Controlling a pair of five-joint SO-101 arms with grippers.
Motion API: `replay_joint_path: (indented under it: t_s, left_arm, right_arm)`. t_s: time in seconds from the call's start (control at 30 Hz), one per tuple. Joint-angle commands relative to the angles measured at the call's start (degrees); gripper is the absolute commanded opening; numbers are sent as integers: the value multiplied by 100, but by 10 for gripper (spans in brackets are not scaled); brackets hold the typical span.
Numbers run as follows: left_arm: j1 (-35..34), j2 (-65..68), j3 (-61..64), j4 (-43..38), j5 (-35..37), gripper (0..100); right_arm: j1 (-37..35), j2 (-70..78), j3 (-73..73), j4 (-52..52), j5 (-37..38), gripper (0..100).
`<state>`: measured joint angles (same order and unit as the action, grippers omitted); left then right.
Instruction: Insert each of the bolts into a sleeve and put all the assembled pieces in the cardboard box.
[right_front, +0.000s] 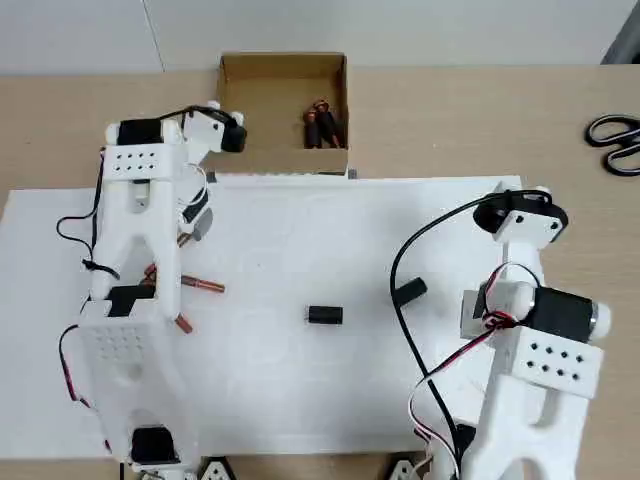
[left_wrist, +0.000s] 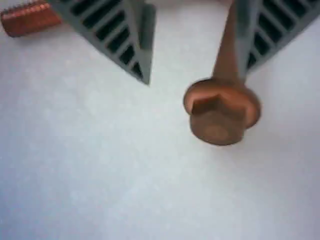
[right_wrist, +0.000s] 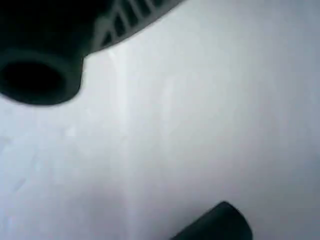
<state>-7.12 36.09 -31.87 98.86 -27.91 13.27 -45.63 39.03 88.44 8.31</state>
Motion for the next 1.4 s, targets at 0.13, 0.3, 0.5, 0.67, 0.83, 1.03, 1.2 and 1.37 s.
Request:
replay_joint_path:
  t_s: [0.13,0.3,0.5,0.67,0.83,1.03,1.2,1.37]
  left_arm:
    - [-53,35,-207,88,-44,115]
    - [-237,369,-242,62,-176,115]
    - [-396,695,-505,70,-176,115]
    - [-369,993,-646,70,-176,115]
    - [-273,1213,-708,70,-176,78]
    - [-62,1257,-708,18,-167,69]
    - [-132,1275,-681,-62,-158,28]
    - [-132,1213,-787,114,-141,6]
  right_arm:
    - [31,-66,-26,-110,-53,3]
    - [31,-66,-26,-110,-53,3]
    - [31,-66,-26,-110,-44,3]
    - [31,-66,-26,-110,-35,3]
    - [31,-66,-18,-110,-26,3]
    - [31,-66,-18,-110,-26,3]
    - [31,-66,-18,-110,-26,3]
    - [22,-66,-18,-110,-18,3]
